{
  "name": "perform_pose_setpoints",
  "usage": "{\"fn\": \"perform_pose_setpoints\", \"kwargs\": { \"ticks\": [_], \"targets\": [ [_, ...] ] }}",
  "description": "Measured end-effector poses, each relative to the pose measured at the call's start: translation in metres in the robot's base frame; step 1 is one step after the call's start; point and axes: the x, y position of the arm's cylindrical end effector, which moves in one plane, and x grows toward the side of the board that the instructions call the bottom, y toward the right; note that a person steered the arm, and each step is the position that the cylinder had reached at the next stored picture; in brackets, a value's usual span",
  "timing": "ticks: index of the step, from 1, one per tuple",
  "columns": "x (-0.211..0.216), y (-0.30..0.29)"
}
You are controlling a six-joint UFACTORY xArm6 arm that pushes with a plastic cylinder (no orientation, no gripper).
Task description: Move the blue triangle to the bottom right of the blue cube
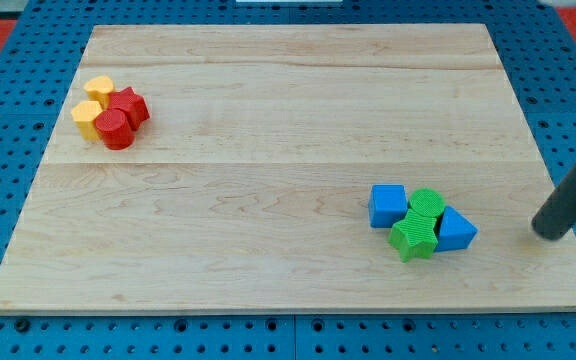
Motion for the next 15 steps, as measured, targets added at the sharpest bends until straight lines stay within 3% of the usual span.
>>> {"fn": "perform_pose_setpoints", "kwargs": {
  "ticks": [1,2,3,4,6,8,10,12,13,14,15],
  "targets": [
    [0.007,-0.092],
    [-0.012,-0.198],
    [-0.025,-0.264],
    [-0.02,-0.266],
    [0.0,-0.141],
    [-0.005,-0.072],
    [-0.011,-0.087],
    [-0.028,-0.043],
    [-0.035,-0.068],
    [-0.042,-0.137],
    [-0.053,-0.151]
  ]
}}
